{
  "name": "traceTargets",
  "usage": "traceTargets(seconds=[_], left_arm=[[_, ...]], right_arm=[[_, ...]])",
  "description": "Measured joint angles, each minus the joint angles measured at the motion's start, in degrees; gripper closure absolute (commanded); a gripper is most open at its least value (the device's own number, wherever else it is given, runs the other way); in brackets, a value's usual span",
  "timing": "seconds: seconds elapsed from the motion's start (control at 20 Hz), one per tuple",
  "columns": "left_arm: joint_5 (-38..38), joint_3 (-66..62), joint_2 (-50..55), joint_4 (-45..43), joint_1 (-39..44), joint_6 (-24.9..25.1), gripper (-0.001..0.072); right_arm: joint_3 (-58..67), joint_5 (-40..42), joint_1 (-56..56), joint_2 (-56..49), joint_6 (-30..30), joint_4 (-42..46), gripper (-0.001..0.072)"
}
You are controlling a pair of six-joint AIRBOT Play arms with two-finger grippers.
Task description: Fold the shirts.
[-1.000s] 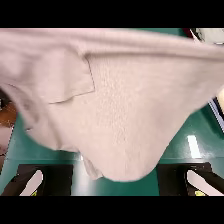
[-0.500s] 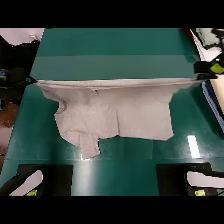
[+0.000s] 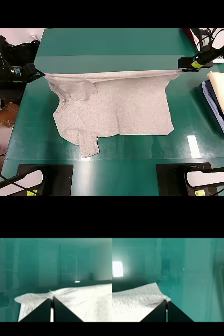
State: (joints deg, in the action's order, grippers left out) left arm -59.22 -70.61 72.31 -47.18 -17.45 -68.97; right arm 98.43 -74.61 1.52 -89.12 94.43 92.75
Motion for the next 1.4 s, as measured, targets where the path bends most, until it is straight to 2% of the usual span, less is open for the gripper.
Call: traceTargets(seconds=[0.15,0.5,0.7,0.75,0.8,0.85,0.9,1.2,1.4], left_arm=[[0.3,0.0,1.1,-0.8,0.2,1.0,0.0683],[-7.3,0.2,2.0,-19.8,6.9,-0.7,0.0682],[-10.5,0.2,2.6,-24.1,9.2,-1.7,0.068],[-11.4,0.2,2.8,-24.7,9.4,-2.1,0.0567],[-12.3,0.2,2.9,-25.3,9.6,-2.5,0.0342],[-13.1,0.2,3.0,-25.9,9.7,-3.3,0.0308],[-13.8,0.2,3.1,-26.4,9.7,-4.2,0.0307],[-18.0,2.3,-0.3,-28.8,10.2,-10.2,0.0309],[-17.2,14.9,-10.7,-27.3,13.3,-14.5,0.0308]], right_arm=[[-0.5,-0.9,-0.2,-0.6,0.2,0.0,0.0705],[-10.4,-4.8,-0.3,0.4,0.1,-2.8,0.0703],[-16.9,-3.3,-0.3,2.3,0.1,-4.1,0.0698],[-18.1,-3.1,-0.3,2.5,0.1,-4.2,0.0692],[-19.0,-3.0,-0.3,2.7,0.1,-4.6,0.057],[-19.7,-3.0,-0.3,2.8,0.0,-5.2,0.0373],[-20.2,-3.0,-0.3,2.9,-0.2,-5.8,0.0324],[-21.3,-3.6,-0.3,6.6,-1.6,-8.5,0.0324],[-21.4,-2.7,-0.2,10.5,-1.8,-9.0,0.0324]])
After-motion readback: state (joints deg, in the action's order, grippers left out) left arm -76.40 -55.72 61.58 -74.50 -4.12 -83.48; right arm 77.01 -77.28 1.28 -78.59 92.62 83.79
